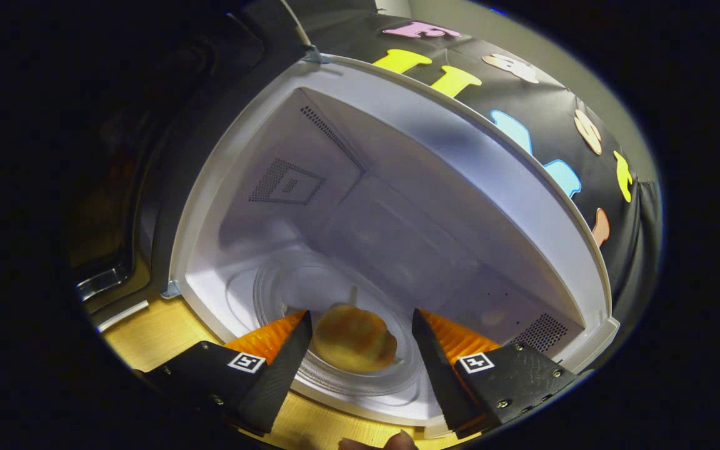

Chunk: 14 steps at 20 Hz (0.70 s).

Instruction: Open the microwave, put the food inside, and close the microwave door.

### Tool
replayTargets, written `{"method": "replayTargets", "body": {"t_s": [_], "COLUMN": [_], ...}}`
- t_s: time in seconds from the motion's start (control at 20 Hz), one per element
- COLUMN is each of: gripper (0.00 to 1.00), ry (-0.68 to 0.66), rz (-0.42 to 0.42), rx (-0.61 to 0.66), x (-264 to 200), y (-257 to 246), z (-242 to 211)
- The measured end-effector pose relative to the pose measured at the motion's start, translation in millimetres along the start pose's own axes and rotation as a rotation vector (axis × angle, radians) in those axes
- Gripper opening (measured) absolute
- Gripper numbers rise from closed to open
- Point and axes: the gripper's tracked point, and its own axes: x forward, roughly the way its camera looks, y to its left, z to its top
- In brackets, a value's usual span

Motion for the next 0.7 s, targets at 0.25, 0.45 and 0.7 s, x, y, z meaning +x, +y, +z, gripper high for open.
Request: {"method": "replayTargets", "body": {"t_s": [0.25,0.45,0.7], "gripper": [0.97,0.97,0.97], "ry": [-0.046,-0.108,-0.218], "rz": [0.056,0.118,0.2], "rx": [0.009,0.055,0.103], "x": [-29.9,-88.2,-197.7], "y": [3.4,-0.4,-10.4], "z": [13.1,29.5,51.6]}}
